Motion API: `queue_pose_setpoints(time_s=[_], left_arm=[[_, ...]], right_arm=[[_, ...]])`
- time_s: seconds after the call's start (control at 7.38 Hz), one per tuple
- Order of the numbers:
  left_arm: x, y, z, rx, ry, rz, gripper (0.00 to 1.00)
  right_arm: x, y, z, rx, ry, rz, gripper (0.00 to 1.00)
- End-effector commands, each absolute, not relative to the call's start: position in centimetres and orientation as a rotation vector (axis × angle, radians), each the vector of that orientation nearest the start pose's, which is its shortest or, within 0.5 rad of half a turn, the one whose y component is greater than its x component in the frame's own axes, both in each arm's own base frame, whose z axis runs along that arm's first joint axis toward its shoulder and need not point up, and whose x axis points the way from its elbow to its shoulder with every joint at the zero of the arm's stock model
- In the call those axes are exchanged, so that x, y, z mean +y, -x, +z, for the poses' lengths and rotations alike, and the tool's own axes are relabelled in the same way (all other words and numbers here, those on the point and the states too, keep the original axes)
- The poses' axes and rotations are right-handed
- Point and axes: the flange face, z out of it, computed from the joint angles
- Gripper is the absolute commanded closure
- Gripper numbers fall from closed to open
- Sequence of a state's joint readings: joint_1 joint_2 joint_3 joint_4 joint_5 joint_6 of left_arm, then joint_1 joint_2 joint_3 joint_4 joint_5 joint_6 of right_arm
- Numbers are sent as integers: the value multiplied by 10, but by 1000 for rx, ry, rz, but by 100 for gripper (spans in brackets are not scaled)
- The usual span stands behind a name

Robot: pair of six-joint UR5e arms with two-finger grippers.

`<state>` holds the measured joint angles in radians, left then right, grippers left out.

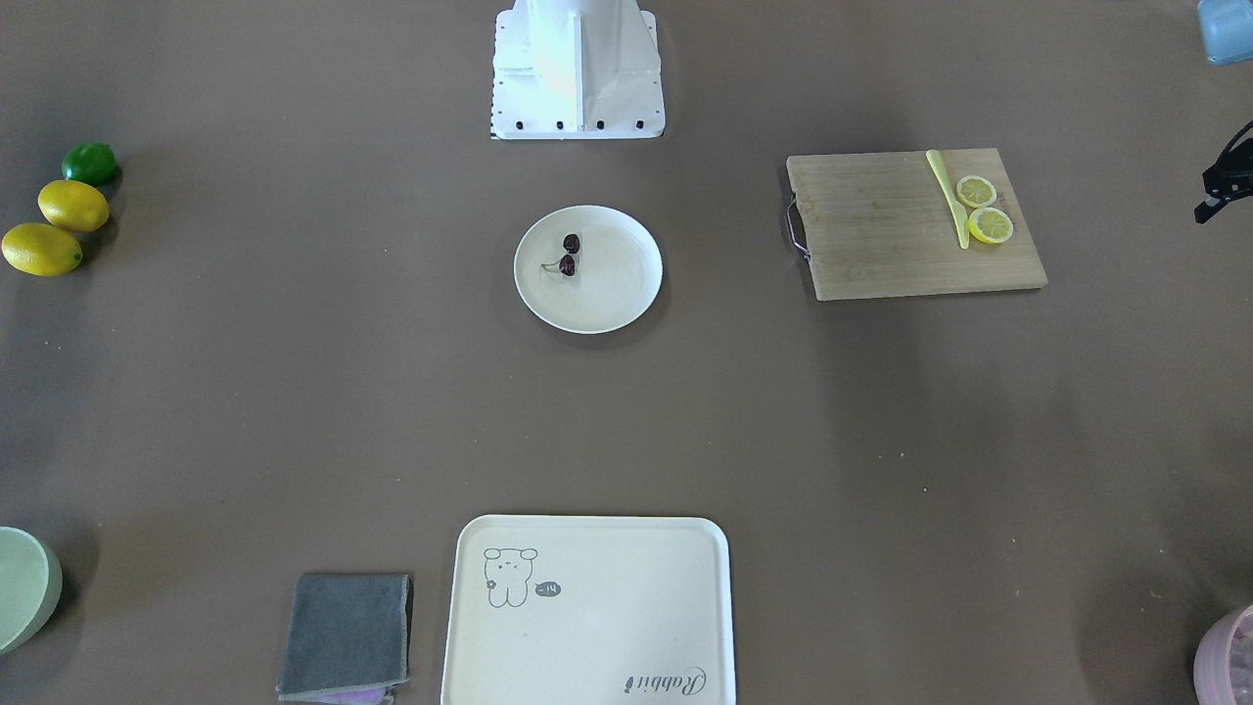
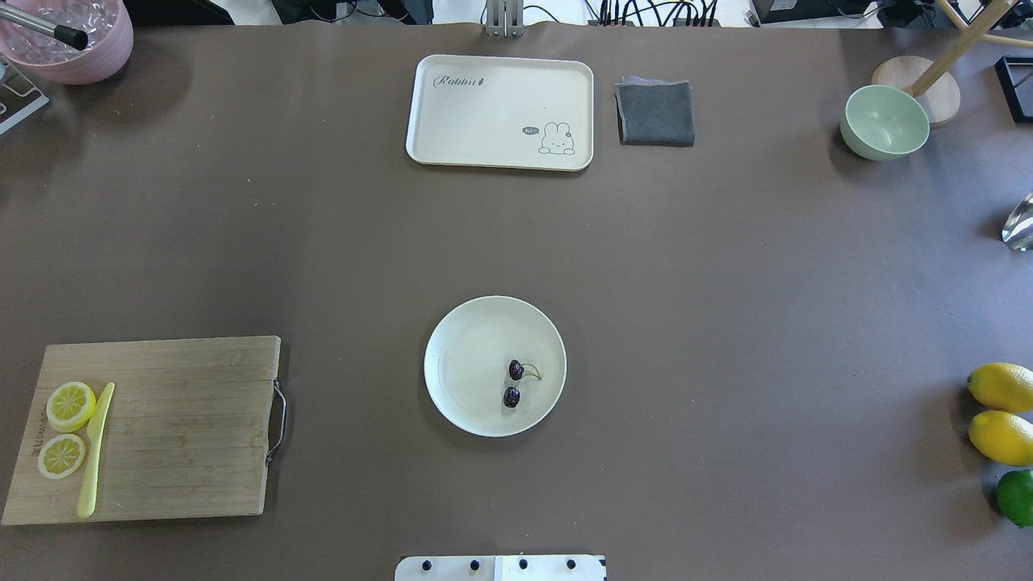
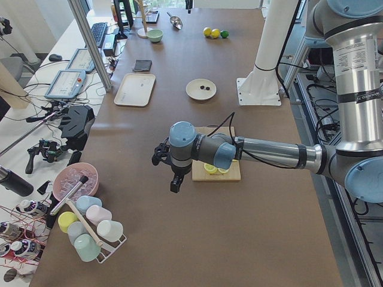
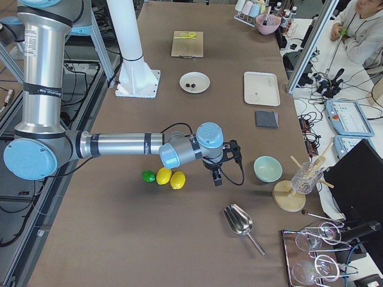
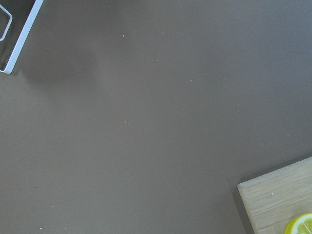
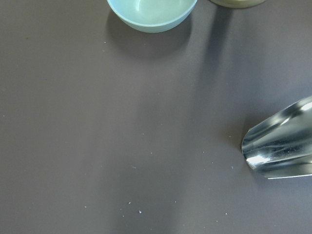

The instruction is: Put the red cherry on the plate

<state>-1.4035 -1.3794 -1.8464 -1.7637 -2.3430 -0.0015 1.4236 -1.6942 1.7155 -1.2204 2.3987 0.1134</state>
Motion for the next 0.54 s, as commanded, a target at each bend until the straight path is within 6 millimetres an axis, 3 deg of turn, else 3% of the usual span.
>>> queue_pose_setpoints(time_s=[0.0,0.41], left_arm=[[-430,-10,583,817,-201,272,2],[-430,-11,579,837,-204,276,2]], right_arm=[[-456,6,611,-847,-230,-181,0],[-452,6,623,-846,-209,-171,0]])
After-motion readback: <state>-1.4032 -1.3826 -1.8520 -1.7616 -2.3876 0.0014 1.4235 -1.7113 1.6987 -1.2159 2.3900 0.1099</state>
